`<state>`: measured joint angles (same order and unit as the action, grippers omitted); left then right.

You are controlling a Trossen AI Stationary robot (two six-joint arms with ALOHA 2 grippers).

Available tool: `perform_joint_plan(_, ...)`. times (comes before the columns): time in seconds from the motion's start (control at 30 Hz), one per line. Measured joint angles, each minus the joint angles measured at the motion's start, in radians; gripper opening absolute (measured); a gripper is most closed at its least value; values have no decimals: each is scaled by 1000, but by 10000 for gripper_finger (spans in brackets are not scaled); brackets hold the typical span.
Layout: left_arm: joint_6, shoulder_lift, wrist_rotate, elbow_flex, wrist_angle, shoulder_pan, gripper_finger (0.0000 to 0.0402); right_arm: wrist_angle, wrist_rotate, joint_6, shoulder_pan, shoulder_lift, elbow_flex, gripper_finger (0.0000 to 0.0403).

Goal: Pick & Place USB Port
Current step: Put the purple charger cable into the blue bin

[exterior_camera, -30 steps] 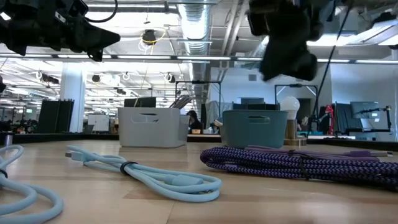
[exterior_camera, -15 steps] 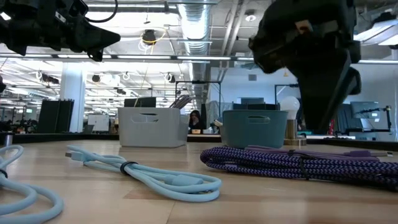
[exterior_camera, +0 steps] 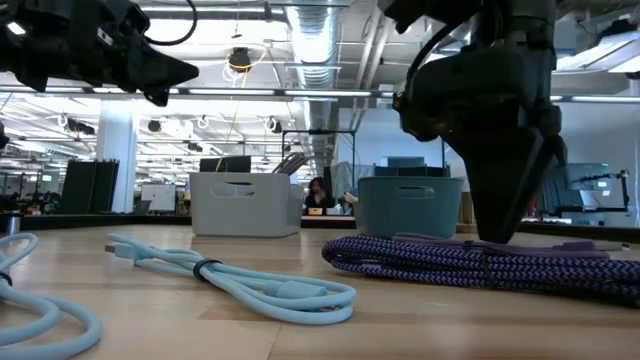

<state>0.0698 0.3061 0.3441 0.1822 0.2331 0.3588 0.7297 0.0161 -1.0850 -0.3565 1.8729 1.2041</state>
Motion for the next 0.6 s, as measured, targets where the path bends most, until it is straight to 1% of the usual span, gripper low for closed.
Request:
perform_joint_plan(0.1, 0, 2, 0, 0, 2, 0, 13, -1, 1, 26, 0, 3, 0, 134)
perform_joint_plan(0.23, 0, 2, 0, 0, 7, 0, 13, -15, 13, 42, 0, 45, 2, 153)
perform_joint_plan(0.37, 0, 4, 0, 0, 13, 0, 13, -21, 33, 79, 0, 89, 5, 157)
perform_joint_plan(0.47, 0, 4, 1, 0, 15, 0, 13, -22, 39, 97, -1, 102, 3, 132)
perform_joint_plan(0.53, 0, 5, 0, 0, 15, 0, 13, -17, 44, 98, 0, 102, 2, 101)
perform_joint_plan(0.6, 0, 5, 0, 0, 16, 0, 13, -17, 36, 105, -2, 103, 0, 60)
